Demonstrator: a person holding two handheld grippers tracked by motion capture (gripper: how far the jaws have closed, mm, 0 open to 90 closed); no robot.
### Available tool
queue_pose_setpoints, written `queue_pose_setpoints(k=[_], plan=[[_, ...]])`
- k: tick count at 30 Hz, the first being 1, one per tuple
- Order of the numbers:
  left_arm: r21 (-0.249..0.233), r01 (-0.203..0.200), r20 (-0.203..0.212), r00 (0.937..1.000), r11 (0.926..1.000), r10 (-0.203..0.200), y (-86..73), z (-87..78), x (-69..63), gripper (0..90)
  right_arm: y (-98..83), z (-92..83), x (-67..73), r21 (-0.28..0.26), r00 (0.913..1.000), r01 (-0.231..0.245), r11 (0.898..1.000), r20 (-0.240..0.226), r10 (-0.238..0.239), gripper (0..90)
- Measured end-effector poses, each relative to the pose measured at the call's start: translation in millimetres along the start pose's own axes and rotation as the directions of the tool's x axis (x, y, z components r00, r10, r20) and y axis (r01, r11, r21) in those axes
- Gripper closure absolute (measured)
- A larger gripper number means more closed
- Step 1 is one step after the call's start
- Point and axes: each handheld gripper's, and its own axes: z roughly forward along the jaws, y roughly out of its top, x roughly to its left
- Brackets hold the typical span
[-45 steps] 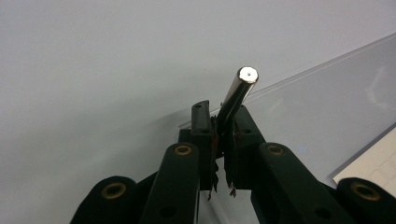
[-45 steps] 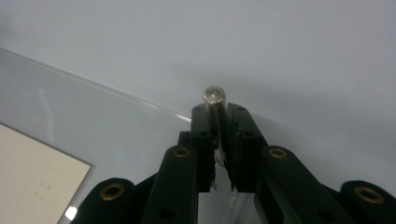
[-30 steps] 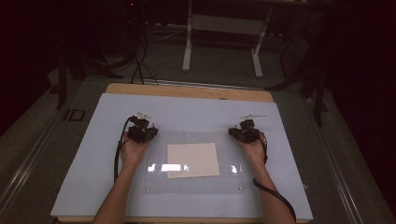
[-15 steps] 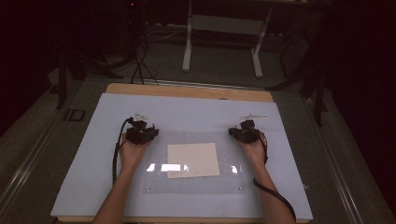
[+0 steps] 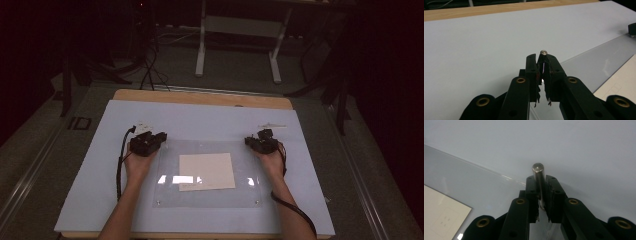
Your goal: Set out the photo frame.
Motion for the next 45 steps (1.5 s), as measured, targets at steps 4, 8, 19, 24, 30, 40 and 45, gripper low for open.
queue_pose_setpoints(k=[4,8,19,24,30,40,45], plan=[[-0.015,-0.006,-0.008,1.0,0.9999,0.006,0.2,1.2,-1.2,81.2,-0.2,0.0,0.0,-0.002,1.0,0.0,1.0,-0.001,0.0,81.4],[-0.021,-0.01,-0.008,0.9999,0.9997,0.01,-0.3,2.4,-0.9,82.0,0.0,0.0,-0.2,0.0,1.0,0.003,1.0,-0.002,-0.003,81.4],[-0.017,0.008,0.009,0.9999,0.9998,-0.008,-0.3,3.1,1.7,82.3,2.1,-15.7,-0.6,-0.071,0.9993,0.034,0.997,0.017,-0.032,70.5],[-0.015,0.008,0.008,0.9999,0.9998,-0.008,-0.2,3.4,1.7,82.3,0.4,-20.2,1.3,-0.112,0.997,0.077,0.991,0.019,-0.075,75.9],[-0.004,-0.003,-0.001,1.0,1.0,0.003,1.8,3.7,0.6,82.5,-0.8,-20.7,3.5,-0.138,0.9963,0.085,0.987,0.011,-0.085,83.5],[-0.007,-0.004,-0.006,1.0,1.0,0.004,4.0,6.3,-0.7,83.1,-1.6,-23.2,6.1,-0.136,0.9959,0.087,0.987,0.034,-0.083,84.6],[-0.009,-0.005,-0.001,1.0,0.9999,0.005,3.6,5.7,-0.3,82.5,-0.2,-23.2,5.5,-0.125,0.9963,0.084,0.989,0.029,-0.081,84.6]])
